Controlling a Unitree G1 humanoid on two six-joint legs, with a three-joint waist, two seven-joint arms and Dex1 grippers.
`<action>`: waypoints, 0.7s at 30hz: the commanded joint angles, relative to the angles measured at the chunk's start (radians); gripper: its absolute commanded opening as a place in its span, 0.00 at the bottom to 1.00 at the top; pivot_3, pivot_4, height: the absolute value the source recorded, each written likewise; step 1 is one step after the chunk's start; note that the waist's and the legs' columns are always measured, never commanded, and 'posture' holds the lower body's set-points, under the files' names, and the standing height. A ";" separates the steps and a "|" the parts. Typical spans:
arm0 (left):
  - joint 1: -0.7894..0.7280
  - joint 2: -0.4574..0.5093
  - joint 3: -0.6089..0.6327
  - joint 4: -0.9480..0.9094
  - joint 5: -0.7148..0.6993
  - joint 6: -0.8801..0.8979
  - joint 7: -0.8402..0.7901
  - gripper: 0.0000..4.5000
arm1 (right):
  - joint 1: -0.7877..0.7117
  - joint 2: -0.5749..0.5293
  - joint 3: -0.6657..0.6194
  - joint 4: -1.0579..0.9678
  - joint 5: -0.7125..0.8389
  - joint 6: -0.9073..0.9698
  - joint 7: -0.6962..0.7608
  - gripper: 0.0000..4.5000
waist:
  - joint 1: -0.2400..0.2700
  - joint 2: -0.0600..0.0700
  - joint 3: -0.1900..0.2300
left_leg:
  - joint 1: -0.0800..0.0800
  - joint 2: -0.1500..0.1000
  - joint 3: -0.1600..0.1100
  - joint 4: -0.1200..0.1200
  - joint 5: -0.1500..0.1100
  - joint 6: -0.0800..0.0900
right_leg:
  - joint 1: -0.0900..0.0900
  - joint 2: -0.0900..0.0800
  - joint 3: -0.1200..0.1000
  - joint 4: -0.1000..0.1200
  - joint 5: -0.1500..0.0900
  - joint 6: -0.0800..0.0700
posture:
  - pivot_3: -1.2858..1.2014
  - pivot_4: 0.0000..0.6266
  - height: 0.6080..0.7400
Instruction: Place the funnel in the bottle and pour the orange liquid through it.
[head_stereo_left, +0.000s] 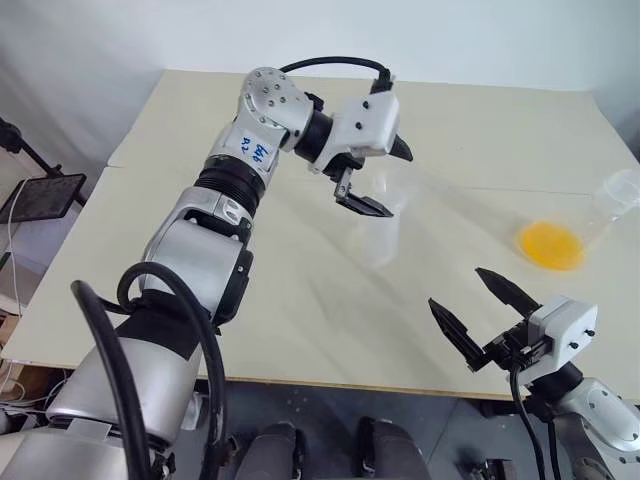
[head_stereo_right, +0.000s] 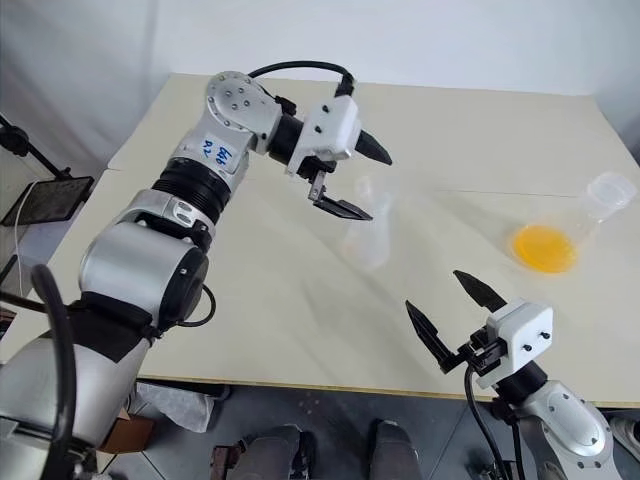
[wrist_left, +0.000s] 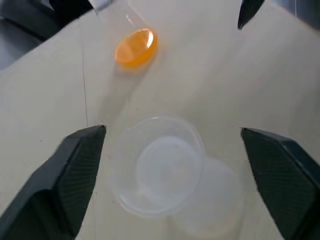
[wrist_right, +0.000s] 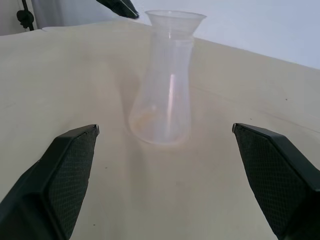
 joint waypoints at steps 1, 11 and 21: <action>0.045 0.053 0.084 -0.041 -0.089 0.053 -0.028 0.99 | 0.019 0.013 -0.045 -0.050 0.004 -0.032 -0.025 1.00 | -0.002 0.000 0.000 | 0.000 0.000 0.000 0.000 0.000 0.000 | 0.000 0.000 0.000 0.000 0.000 0.000 | 0.52 0.24 1.00; 0.442 0.213 0.320 -0.349 -0.374 0.230 -0.069 0.99 | 0.170 0.138 -0.325 -0.004 0.038 -0.160 -0.108 1.00 | 0.000 0.001 0.000 | 0.002 0.000 -0.003 0.000 0.000 0.000 | 0.000 0.000 0.001 0.006 0.000 0.000 | 0.52 0.24 1.00; 0.894 0.251 0.330 -0.854 -0.479 0.468 0.078 0.99 | 0.255 0.202 -0.553 0.160 0.139 -0.230 -0.154 1.00 | -0.004 0.004 -0.003 | 0.005 -0.001 -0.006 0.000 0.000 -0.001 | 0.002 -0.001 0.010 0.007 0.000 0.000 | 0.52 0.24 1.00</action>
